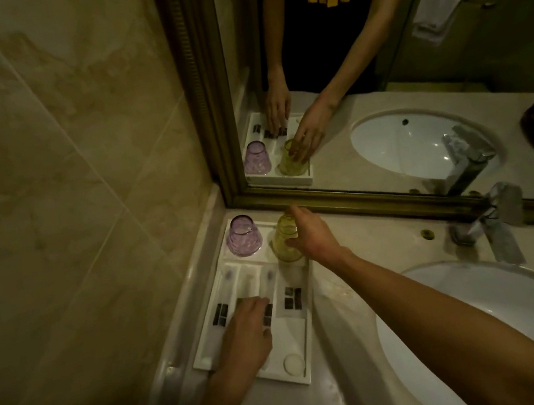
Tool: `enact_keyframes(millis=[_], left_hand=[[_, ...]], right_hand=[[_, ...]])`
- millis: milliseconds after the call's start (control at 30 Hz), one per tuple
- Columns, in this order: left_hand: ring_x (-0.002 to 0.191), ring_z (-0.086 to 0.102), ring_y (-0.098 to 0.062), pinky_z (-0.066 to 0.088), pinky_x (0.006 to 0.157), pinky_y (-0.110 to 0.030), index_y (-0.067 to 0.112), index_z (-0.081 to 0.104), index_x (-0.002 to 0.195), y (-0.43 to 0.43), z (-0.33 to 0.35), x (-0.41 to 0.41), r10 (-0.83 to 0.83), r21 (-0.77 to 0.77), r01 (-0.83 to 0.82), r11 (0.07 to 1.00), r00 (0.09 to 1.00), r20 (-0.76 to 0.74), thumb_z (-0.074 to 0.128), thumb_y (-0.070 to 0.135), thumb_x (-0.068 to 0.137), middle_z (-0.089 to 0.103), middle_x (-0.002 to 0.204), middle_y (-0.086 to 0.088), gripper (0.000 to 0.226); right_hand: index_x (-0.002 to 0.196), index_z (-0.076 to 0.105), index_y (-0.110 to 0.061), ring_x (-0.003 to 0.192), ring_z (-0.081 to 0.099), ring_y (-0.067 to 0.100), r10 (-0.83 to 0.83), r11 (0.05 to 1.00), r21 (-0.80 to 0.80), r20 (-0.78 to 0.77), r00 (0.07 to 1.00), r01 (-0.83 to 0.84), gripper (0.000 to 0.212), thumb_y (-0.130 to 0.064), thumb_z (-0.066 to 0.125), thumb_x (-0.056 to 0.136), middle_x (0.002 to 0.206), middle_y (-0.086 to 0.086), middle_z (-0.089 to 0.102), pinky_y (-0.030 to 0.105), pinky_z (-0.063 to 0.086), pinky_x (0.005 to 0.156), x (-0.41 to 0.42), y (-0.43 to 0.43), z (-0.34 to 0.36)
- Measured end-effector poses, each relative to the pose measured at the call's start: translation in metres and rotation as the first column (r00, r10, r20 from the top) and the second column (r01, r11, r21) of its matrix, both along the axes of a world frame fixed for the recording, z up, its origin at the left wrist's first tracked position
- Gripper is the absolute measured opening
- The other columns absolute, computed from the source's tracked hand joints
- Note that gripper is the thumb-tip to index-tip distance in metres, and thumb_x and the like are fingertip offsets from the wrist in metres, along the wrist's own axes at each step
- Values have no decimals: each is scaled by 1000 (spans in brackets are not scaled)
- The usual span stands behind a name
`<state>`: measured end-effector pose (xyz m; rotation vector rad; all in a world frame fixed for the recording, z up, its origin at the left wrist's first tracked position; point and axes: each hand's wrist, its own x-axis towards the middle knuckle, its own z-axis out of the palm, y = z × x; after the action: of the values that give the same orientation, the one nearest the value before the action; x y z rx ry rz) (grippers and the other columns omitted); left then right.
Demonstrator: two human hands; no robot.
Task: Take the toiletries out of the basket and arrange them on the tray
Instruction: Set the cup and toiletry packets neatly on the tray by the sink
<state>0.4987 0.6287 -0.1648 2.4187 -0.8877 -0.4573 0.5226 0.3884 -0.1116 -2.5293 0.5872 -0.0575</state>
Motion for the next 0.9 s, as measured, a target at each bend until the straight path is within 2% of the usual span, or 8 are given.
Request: enact_keyframes(millis=[267, 433, 567, 600, 667, 733, 800, 900], left_hand=[[132, 49, -19, 36, 109, -25, 18, 53, 137, 3, -5, -4, -27, 17, 27, 999, 1000, 13, 66, 8, 86, 55, 141, -3, 53], [138, 44, -19, 32, 112, -25, 17, 49, 142, 6, -7, -7, -18, 23, 18, 1000, 1000, 8, 64, 7, 87, 50, 148, -4, 58], [134, 49, -23, 37, 110, -29, 15, 55, 137, 5, -5, -11, -29, 23, 27, 999, 998, 64, 66, 3, 85, 54, 144, -6, 55], [134, 50, -23, 37, 110, -30, 14, 55, 137, 4, -5, -13, -47, 25, 45, 999, 995, 93, 64, 1, 85, 54, 144, -7, 54], [139, 45, -21, 34, 116, -30, 14, 50, 143, 2, -5, -18, -106, 31, 103, 994, 985, 133, 56, -2, 89, 50, 150, -5, 57], [142, 41, -17, 31, 119, -29, 18, 45, 147, 3, -7, -29, -213, 30, 211, 977, 968, 136, 50, -2, 91, 45, 155, -2, 60], [142, 41, -16, 28, 119, -28, 20, 43, 148, 5, -10, -41, -336, 71, 330, 941, 933, 129, 49, 4, 94, 44, 156, -1, 57], [140, 43, -17, 28, 119, -29, 21, 45, 147, 9, -11, -52, -405, 179, 382, 907, 906, 122, 53, 13, 96, 46, 154, -2, 52]], right_hand=[[138, 52, -9, 120, 60, 37, 10, 1000, 14, -13, 1000, -9, 69, -13, 85, 78, 135, 18, 60, 41, 50, 95, 5, 1, -1], [134, 52, -8, 118, 60, 37, -15, 999, 30, -38, 999, 16, 63, -10, 82, 80, 133, 18, 60, 43, 52, 93, -1, -1, -11], [146, 45, -9, 127, 57, 38, -25, 996, 89, -54, 998, 30, 78, -14, 84, 79, 145, 19, 51, 42, 50, 101, -3, -2, -10], [148, 44, -10, 128, 56, 37, -56, 994, 87, -29, 998, 58, 79, -17, 84, 80, 147, 18, 50, 43, 50, 103, -5, -1, -9], [142, 52, -13, 123, 58, 31, -97, 995, -6, 118, 988, 99, 65, -23, 80, 84, 140, 13, 55, 42, 53, 98, -19, 2, -7], [125, 61, -14, 108, 63, 28, 17, 981, -192, 257, 966, 34, 45, -19, 76, 83, 123, 9, 63, 38, 55, 88, -42, 13, -13], [114, 67, -15, 102, 65, 28, 204, 935, -327, 183, 962, -136, 32, -17, 74, 83, 113, 7, 67, 38, 52, 92, -63, 28, -27], [126, 64, -16, 122, 61, 29, 309, 896, -293, -126, 943, -333, 37, -28, 66, 91, 131, 8, 63, 49, 32, 121, -77, 45, -46]])
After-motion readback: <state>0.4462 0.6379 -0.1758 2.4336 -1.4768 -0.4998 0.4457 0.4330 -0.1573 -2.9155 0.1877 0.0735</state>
